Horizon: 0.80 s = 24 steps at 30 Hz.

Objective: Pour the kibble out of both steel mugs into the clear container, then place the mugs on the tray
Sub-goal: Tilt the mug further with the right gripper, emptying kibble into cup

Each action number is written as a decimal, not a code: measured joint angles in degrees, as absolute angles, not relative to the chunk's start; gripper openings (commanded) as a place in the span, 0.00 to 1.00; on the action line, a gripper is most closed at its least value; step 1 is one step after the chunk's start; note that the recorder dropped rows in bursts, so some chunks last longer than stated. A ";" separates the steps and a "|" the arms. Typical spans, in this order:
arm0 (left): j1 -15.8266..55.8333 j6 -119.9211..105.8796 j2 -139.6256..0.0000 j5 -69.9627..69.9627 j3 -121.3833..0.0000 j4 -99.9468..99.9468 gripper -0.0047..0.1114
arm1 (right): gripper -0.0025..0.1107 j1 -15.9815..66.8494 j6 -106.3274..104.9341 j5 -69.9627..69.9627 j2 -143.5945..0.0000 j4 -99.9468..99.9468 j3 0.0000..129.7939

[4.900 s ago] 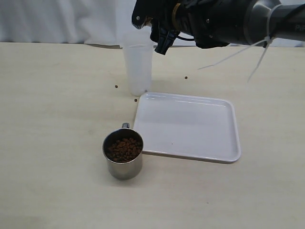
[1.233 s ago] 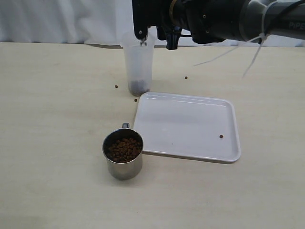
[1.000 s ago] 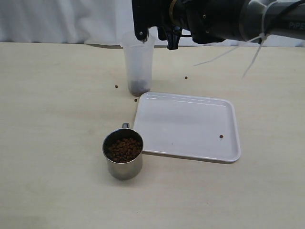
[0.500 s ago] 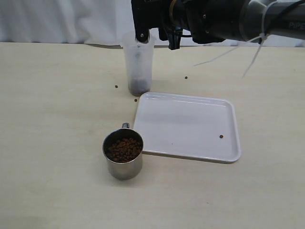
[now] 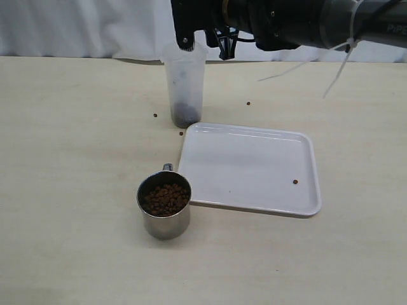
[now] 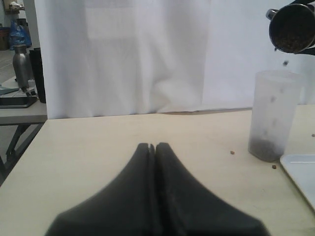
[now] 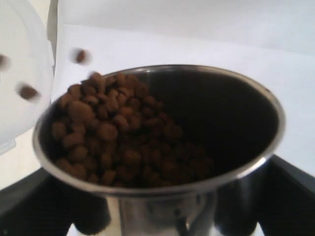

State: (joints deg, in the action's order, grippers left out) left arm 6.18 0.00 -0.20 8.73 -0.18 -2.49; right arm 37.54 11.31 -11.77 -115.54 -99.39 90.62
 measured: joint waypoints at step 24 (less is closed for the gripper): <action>6.18 0.00 -0.20 8.73 -0.18 -2.49 0.04 | 0.07 37.54 2.71 -11.82 -115.63 -99.39 90.62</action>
State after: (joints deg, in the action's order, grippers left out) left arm 6.18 0.00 -0.20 8.73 -0.18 -2.49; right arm 37.54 2.71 -11.82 -115.63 -99.39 90.62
